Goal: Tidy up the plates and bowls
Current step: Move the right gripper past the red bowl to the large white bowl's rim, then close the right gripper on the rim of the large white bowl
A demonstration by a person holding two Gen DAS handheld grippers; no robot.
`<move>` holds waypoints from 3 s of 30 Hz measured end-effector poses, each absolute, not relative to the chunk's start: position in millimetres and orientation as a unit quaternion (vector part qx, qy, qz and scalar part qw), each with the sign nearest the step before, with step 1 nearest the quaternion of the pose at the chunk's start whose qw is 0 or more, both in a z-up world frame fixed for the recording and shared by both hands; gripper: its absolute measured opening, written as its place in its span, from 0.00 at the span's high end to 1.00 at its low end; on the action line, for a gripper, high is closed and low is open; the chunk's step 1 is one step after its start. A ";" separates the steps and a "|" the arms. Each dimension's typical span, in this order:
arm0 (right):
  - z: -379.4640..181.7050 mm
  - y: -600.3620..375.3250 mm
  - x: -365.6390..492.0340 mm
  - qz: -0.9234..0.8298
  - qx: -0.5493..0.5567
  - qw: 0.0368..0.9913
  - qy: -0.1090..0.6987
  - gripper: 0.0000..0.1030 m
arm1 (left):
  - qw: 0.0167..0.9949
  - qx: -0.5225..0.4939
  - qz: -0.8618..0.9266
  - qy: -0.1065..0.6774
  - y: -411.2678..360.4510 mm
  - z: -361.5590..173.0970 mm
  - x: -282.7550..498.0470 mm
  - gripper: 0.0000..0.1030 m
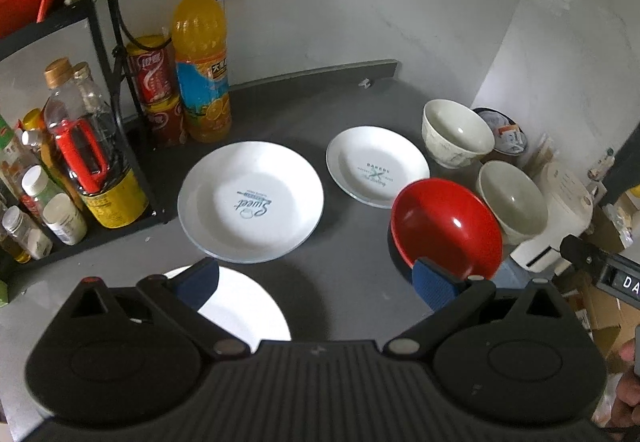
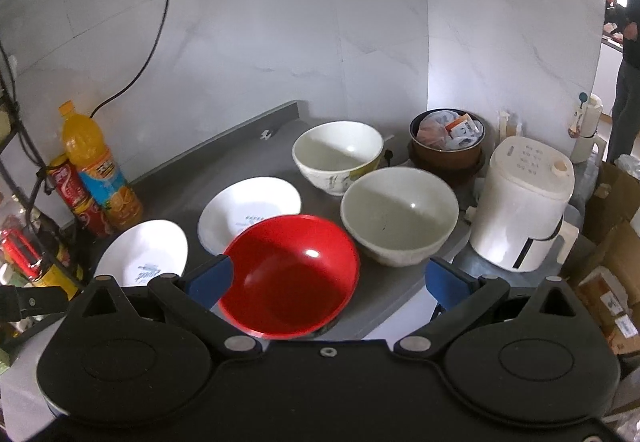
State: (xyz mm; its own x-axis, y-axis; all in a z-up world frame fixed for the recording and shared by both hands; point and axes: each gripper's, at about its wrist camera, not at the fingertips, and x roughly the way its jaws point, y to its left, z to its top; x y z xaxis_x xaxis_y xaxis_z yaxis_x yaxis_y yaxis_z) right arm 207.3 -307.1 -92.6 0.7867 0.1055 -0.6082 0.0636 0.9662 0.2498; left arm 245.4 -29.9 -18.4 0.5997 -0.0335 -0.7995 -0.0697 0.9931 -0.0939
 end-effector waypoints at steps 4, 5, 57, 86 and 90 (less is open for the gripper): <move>-92.7 -330.7 228.6 0.005 0.131 0.935 0.329 0.00 | 0.893 -0.060 0.006 0.446 -49.8 -16.4 264.7 0.01; -93.3 -335.2 233.1 0.003 0.129 0.935 0.330 0.00 | 0.894 -0.059 0.005 0.444 -56.2 -16.0 270.5 0.01; -228.9 -468.3 402.4 0.090 0.170 0.847 0.496 0.60 | 0.829 -0.054 -0.056 0.554 -269.8 -143.2 481.9 0.67; -206.8 -468.8 398.3 0.113 0.179 0.872 0.441 0.91 | 0.829 -0.075 -0.062 0.550 -259.2 -143.0 489.9 0.91; -193.2 -464.3 392.9 0.114 0.178 0.878 0.429 0.91 | 0.838 -0.077 -0.066 0.536 -253.4 -127.3 485.3 0.91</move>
State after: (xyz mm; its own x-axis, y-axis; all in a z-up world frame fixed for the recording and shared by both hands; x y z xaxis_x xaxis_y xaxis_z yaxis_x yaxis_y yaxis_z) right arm 392.9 -464.3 -193.2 0.6063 0.3532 -0.7125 -0.0482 0.9106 0.4104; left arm 485.3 -253.4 -127.3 0.4171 -0.1921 -0.8883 0.0275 0.9796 -0.1990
